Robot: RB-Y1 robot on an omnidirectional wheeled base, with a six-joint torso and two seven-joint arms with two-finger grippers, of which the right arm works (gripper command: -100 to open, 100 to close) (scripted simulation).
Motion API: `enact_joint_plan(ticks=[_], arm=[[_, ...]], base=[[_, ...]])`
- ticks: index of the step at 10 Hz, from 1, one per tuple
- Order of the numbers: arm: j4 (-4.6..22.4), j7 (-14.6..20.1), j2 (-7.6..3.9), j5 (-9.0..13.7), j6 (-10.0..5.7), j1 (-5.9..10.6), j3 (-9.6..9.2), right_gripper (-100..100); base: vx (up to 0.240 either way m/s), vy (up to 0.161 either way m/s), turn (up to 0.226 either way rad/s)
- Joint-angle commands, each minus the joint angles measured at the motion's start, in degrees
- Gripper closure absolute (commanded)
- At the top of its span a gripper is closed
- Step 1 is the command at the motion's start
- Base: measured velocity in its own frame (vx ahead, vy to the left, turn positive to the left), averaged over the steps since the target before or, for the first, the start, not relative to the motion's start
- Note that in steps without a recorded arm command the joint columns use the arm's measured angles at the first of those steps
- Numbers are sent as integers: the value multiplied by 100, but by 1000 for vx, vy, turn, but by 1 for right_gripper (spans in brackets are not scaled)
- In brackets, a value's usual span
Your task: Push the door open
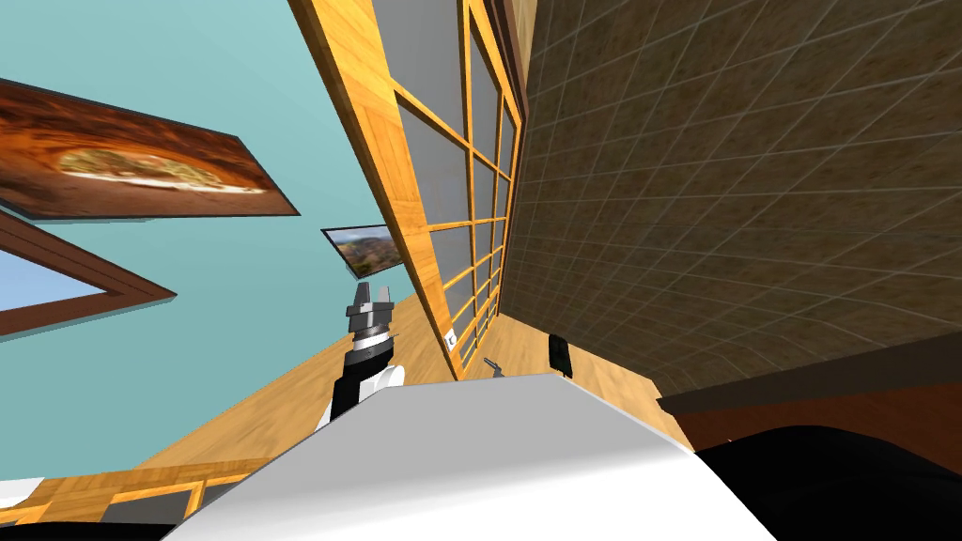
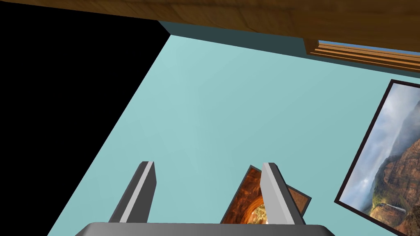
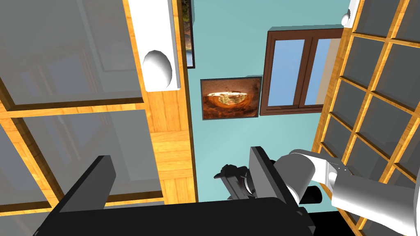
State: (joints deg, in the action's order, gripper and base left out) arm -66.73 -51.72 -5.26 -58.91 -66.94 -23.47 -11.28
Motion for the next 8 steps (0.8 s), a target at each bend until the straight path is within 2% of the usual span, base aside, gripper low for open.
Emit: enact_joint_plan(ticks=[1, 3, 4, 6, 7, 8], arm=[[0, 0, 0, 0, 0, 0, 0, -100], [0, 0, 0, 0, 0, 0, 0, -100], [170, -122, 17, 27, 29, 76, 40, -100], [273, -195, 44, 43, 47, 122, 64, -100], [237, -163, 30, 39, 41, 108, 59, -100], [286, -181, 43, 54, 105, 174, 52, -100]], base=[[0, 0, 0], [-5, 3, -16], [55, 11, 111], [108, 98, 86], [39, 48, -1], [92, 106, 41]])
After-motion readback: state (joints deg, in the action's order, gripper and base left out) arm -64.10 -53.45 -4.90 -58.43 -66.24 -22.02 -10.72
